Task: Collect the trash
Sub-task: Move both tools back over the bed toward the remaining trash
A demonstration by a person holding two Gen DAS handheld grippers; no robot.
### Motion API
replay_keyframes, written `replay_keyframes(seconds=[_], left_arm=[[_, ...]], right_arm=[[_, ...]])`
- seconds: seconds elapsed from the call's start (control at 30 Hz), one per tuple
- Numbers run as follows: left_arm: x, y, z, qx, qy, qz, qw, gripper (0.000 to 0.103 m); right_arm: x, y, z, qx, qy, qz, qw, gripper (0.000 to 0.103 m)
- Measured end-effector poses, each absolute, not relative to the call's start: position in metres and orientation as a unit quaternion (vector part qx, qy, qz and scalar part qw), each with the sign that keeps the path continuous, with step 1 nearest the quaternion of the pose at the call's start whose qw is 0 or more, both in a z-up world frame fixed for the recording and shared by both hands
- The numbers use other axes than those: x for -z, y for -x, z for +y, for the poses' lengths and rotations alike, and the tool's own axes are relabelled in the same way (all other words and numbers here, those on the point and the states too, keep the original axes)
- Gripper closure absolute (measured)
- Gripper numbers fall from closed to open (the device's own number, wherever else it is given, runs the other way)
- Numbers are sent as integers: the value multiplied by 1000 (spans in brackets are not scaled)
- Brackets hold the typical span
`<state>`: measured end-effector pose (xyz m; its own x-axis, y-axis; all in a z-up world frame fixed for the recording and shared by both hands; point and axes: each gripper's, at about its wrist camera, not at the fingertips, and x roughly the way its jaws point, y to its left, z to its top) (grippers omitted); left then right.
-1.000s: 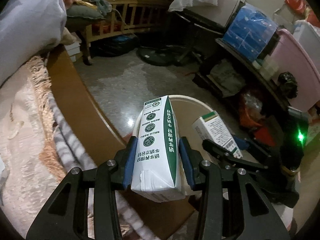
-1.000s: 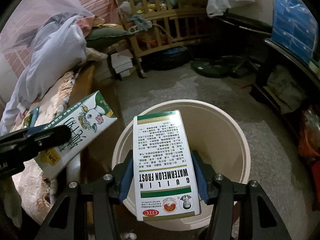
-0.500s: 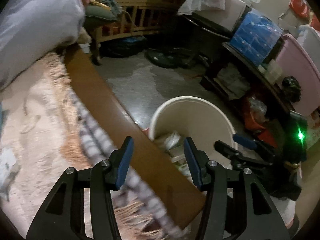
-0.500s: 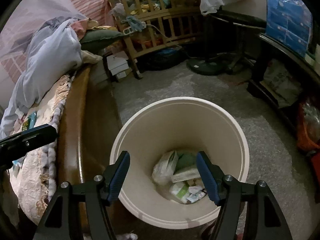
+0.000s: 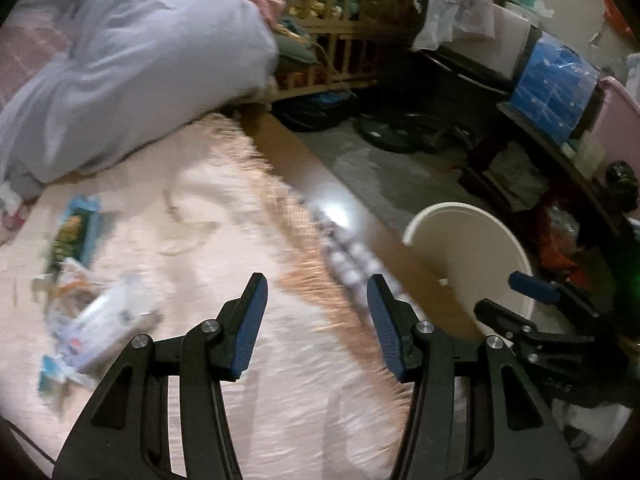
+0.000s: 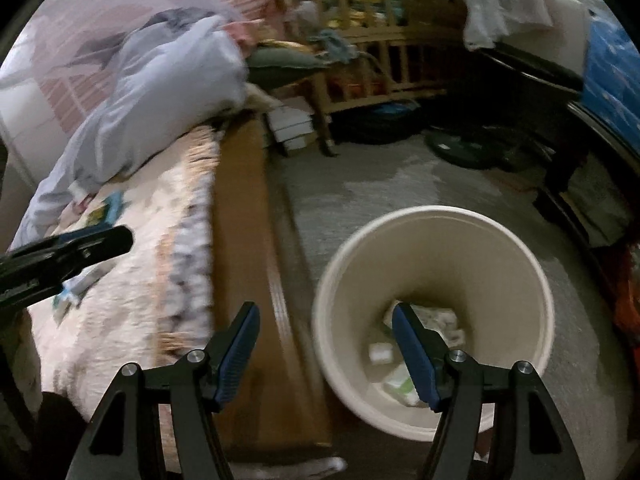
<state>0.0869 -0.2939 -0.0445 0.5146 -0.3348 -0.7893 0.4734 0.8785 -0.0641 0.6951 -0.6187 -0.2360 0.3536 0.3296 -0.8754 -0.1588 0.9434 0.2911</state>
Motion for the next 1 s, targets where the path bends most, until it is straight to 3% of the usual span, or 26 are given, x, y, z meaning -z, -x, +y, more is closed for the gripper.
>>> replay_keyframes(seconds=[0.67, 1.0], left_arm=[[66, -100, -81, 73, -23, 459, 885, 53], [90, -152, -52, 11, -13, 466, 885, 53]], right_arm=[[216, -679, -456, -303, -32, 550, 778, 33], [216, -676, -405, -343, -8, 547, 764, 33]])
